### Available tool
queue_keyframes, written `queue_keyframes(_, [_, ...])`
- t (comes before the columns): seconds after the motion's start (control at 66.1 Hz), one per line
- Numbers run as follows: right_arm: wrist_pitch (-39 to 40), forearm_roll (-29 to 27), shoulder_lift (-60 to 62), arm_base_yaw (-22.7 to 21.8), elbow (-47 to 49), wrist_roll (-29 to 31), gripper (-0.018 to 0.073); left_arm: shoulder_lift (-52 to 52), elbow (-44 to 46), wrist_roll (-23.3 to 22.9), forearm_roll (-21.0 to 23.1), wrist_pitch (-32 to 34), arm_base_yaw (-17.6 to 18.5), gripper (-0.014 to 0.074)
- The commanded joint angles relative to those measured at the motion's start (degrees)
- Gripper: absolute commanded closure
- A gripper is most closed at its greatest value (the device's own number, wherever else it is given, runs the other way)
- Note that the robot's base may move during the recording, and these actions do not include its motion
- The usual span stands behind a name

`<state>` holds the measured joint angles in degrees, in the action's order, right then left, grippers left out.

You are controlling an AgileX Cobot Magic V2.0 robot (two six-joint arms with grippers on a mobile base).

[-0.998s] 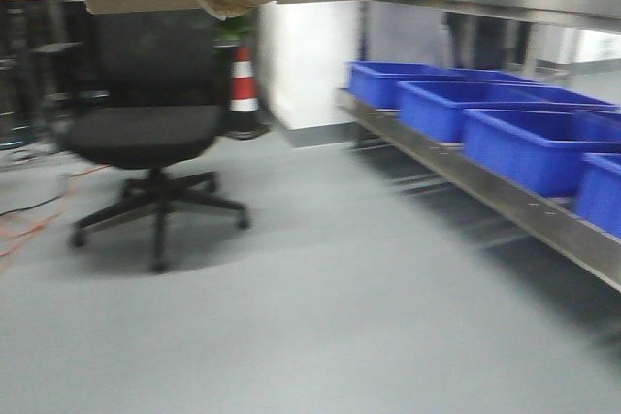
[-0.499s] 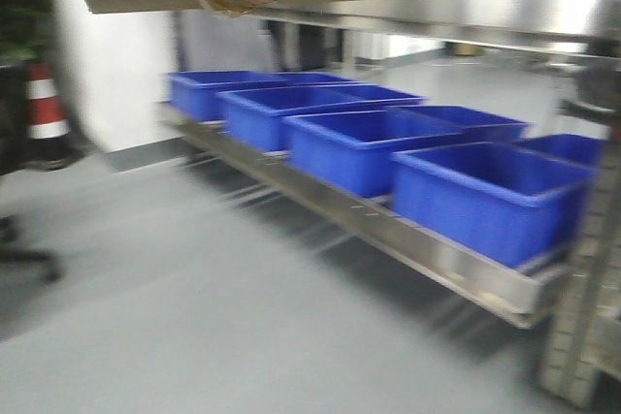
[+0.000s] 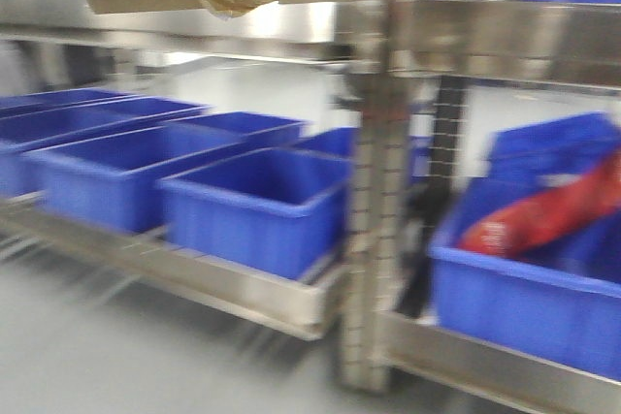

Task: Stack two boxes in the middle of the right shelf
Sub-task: 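Carry the held boxes while the base drives to the steel shelf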

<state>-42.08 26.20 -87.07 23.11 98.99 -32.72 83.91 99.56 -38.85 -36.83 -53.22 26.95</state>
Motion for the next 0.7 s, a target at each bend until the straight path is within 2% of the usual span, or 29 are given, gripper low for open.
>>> queue_keyframes(0.0, [3.63,1.07,1.1,-0.2,0.92,-0.37,0.0713,-0.78,0.67,-0.1,-1.19,2.19,0.08,0.0708])
queue_keyframes(0.681, [3.63,1.07,1.1,-0.2,0.92,-0.37,0.0713,-0.78,0.67,-0.1,-1.19,2.19,0.08,0.0708])
